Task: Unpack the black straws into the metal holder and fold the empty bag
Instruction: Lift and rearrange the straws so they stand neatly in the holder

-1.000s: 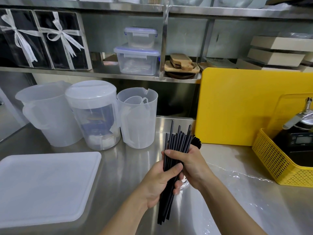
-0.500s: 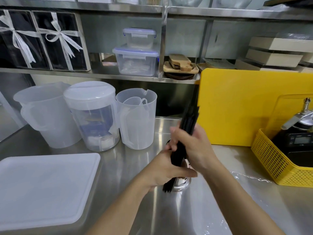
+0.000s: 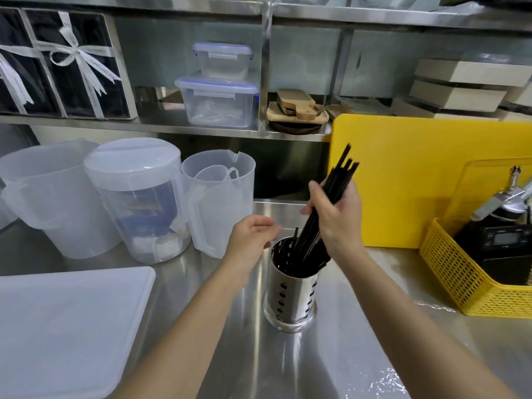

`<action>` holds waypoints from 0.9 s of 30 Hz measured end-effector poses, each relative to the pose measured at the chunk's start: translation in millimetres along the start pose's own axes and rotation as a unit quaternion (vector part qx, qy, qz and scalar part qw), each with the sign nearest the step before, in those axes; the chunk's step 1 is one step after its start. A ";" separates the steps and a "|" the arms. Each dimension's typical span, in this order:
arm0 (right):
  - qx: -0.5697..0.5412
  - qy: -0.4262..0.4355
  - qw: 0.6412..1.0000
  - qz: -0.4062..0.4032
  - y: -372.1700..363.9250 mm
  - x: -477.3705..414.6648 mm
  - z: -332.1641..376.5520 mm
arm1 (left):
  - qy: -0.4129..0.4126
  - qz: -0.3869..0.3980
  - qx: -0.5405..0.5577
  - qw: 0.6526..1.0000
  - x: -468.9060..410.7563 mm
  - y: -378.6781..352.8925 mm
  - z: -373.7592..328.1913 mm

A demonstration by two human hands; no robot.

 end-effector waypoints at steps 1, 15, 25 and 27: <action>0.020 -0.024 1.000 0.004 -3.0 3.3 -15.1 | 0.005 -0.002 -0.007 1.000 0.4 1.0 8.3; 0.076 -0.085 0.989 0.095 -22.1 19.2 -70.2 | -0.076 0.100 -0.111 0.986 1.2 -20.6 30.4; 0.457 -0.013 0.831 0.316 -50.0 30.7 -71.3 | -0.073 0.100 -0.222 0.967 6.7 -21.8 36.1; 0.511 -0.003 0.788 0.343 -49.9 32.1 -69.3 | -0.081 0.102 -0.222 0.966 8.0 -20.1 34.2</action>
Point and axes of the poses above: each hand's wrist, its own x-axis away from the middle knuckle, its own y-axis out of the back of the hand, z = x × y, the point moved 6 cm from there along -x, towards the middle knuckle, and after that the axes turned 6 degrees about x, right-handed, at the moved point
